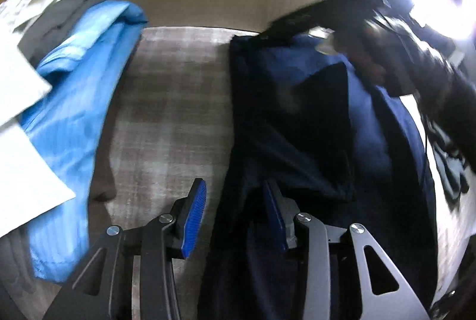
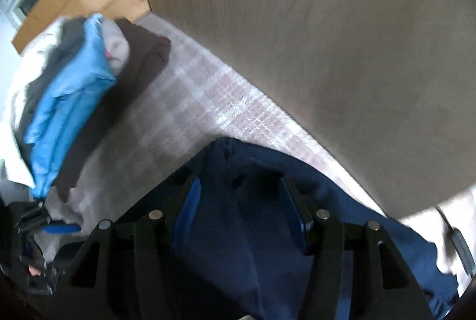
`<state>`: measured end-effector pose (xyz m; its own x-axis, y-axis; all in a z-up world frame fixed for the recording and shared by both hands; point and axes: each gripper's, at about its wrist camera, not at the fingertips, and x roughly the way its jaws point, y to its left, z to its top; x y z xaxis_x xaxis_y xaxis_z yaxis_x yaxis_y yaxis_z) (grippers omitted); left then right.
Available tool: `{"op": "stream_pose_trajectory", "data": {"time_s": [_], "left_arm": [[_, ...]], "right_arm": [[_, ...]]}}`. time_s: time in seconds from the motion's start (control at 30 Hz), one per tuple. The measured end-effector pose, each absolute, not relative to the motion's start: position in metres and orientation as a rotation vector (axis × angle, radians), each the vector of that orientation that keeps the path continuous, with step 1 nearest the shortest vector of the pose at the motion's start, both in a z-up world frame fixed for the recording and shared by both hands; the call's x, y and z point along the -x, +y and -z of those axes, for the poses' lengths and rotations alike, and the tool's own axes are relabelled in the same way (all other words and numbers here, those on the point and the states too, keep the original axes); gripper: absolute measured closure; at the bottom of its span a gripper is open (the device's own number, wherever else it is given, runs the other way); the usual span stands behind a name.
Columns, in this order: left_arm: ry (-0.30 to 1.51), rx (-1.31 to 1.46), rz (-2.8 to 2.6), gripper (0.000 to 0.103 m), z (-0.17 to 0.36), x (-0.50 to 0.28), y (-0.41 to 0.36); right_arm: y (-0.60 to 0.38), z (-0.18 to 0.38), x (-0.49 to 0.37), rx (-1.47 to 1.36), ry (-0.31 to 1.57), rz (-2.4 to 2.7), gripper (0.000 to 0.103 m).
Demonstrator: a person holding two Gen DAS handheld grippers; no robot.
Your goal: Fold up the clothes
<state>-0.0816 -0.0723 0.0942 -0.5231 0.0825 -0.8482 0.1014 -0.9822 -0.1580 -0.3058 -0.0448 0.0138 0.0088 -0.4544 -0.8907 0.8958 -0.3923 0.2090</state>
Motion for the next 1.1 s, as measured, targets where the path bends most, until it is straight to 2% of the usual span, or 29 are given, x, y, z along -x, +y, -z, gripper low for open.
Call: {"op": "stream_pose_trajectory", "data": {"time_s": [0.1, 0.2, 0.4, 0.57, 0.6, 0.77, 0.87, 0.97, 1.1], "left_arm": [[0.222, -1.536, 2.741, 0.065, -0.091, 0.079, -0.066], [0.193, -1.532, 2.768, 0.065, -0.093, 0.074, -0.063], [0.114, -1.558, 2.794, 0.065, -0.088, 0.078, -0.054], [-0.015, -1.522, 2.775, 0.063, -0.083, 0.091, -0.054], [-0.003, -1.505, 2.760, 0.063, -0.084, 0.094, -0.060], [0.197, -1.370, 2.711, 0.070, -0.095, 0.092, -0.095], [0.203, -1.359, 2.695, 0.070, -0.093, 0.090, -0.099], [0.182, -1.370, 2.688, 0.070, -0.089, 0.088, -0.098], [0.196, -1.396, 2.667, 0.069, -0.087, 0.084, -0.100]], "right_arm": [[-0.052, -0.016, 0.305, -1.213, 0.548, 1.601, 0.051], [-0.052, -0.016, 0.299, -1.220, 0.564, 1.543, 0.078], [-0.051, -0.016, 0.299, -1.246, 0.561, 1.526, 0.078], [-0.050, -0.015, 0.301, -1.240, 0.548, 1.536, 0.092], [-0.050, -0.015, 0.302, -1.244, 0.536, 1.530, 0.096], [-0.050, -0.021, 0.301, -1.202, 0.496, 1.545, 0.099], [-0.058, -0.026, 0.306, -1.190, 0.452, 1.541, 0.099], [-0.071, -0.024, 0.308, -1.189, 0.481, 1.572, 0.099], [-0.077, -0.023, 0.297, -1.089, 0.632, 1.633, 0.099]]}}
